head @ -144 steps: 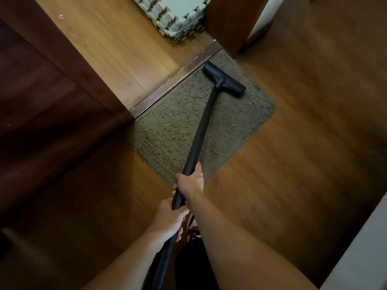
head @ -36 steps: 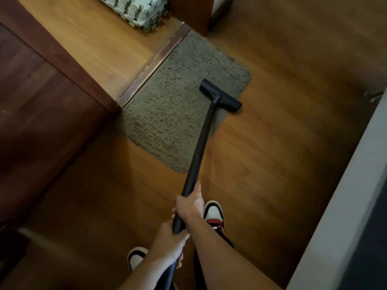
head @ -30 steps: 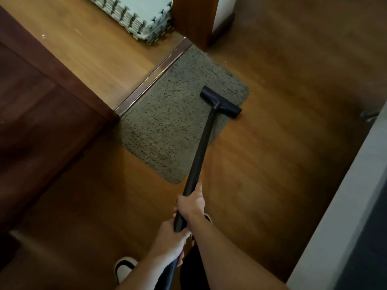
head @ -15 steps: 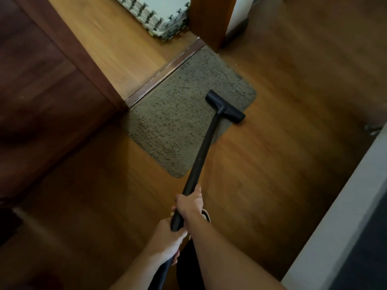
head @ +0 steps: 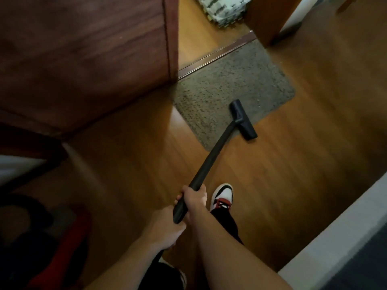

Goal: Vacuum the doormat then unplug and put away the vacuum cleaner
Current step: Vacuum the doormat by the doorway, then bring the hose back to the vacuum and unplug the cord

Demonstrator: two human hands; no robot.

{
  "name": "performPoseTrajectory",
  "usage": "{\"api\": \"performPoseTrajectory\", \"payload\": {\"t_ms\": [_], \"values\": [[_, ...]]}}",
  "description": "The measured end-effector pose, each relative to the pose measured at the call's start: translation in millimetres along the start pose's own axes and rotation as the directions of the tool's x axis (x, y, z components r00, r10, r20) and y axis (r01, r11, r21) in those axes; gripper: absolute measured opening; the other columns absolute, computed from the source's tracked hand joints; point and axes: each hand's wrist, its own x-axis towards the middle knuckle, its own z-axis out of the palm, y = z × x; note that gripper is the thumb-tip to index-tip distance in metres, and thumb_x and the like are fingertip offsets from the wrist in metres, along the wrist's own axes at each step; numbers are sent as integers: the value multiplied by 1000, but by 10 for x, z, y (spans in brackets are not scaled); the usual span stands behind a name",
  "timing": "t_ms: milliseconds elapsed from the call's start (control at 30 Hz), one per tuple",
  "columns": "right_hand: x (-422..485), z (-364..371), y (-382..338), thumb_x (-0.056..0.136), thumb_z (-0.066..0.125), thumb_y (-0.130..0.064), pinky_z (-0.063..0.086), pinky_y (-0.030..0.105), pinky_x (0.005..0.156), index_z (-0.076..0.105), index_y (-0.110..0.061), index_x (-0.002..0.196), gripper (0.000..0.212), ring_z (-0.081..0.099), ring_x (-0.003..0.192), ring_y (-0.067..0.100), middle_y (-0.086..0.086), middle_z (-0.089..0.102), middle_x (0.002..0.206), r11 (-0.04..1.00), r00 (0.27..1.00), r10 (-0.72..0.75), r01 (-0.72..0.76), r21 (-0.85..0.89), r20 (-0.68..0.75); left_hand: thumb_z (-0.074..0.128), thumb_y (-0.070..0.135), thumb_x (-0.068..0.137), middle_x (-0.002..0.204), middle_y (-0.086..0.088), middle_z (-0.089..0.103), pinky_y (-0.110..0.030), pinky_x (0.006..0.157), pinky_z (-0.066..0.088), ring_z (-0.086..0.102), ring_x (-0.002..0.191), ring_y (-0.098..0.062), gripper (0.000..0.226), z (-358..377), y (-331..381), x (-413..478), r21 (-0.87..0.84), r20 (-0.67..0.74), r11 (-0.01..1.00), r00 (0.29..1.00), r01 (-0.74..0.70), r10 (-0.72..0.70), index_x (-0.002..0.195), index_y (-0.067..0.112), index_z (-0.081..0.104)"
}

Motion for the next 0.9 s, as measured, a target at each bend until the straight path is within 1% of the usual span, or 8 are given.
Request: {"api": "performPoseTrajectory", "payload": {"t_ms": [167,300,500,533,600,700,800,900], "values": [[-282,254,507,95,60,3,55,30,47,48,-11,121,32,59,48,19,14,57,71,999,999,-7,9,-47,38,61,28,86,96,1,65,-29,70,54,65,84,-19,32,-113,-669,-322,74,-68,997,998,9,-4,117,28,54],[-351,329,881,88,71,0,61,37,57,47,-8,122,42,71,61,28,24,66,88,989,995,-11,25,-145,99,66,24,84,90,4,66,-21,60,47,66,75,-14,35,-157,-1141,-512,9,-97,1000,995,-16,17,119,27,60],[-300,288,995,51,102,-37,63,56,79,26,-27,151,126,68,110,37,16,53,136,869,981,-31,120,-480,190,68,23,85,84,5,66,-24,56,53,66,68,-7,27,-335,-1592,-732,69,-102,997,993,-45,52,110,30,62],[-356,285,917,52,102,-42,60,59,86,13,-34,157,138,63,117,37,14,45,145,801,976,-62,173,-573,208,68,24,85,87,3,66,-25,59,54,66,71,-9,26,-376,-1663,-755,93,-101,994,993,-52,62,110,28,61],[-493,267,707,51,96,-59,50,56,105,2,-35,161,147,50,133,37,15,32,155,435,916,-203,402,-806,347,69,26,84,88,2,64,-26,59,53,65,74,-13,23,-440,-1810,-787,130,-107,989,991,-65,79,105,25,61],[-723,305,533,67,88,-56,39,50,115,34,-32,156,107,37,139,31,10,34,150,-93,691,-152,702,-706,707,69,26,82,80,4,61,-23,52,43,62,69,-14,14,-509,-1963,-849,127,-108,989,990,-78,92,89,29,58],[-786,516,583,70,87,-56,44,41,107,54,-26,143,85,51,126,22,1,53,136,-313,522,199,836,-451,829,70,23,82,76,5,60,-19,49,37,58,63,-10,11,-573,-2034,-929,110,-137,991,986,-80,94,88,24,60],[-727,792,768,74,85,-53,42,27,89,63,-26,127,63,55,99,8,-10,59,111,-376,400,403,892,-250,823,70,20,80,72,2,58,-21,48,37,54,56,-11,11,-644,-2087,-1002,58,-144,994,985,-90,97,81,22,59]]}}
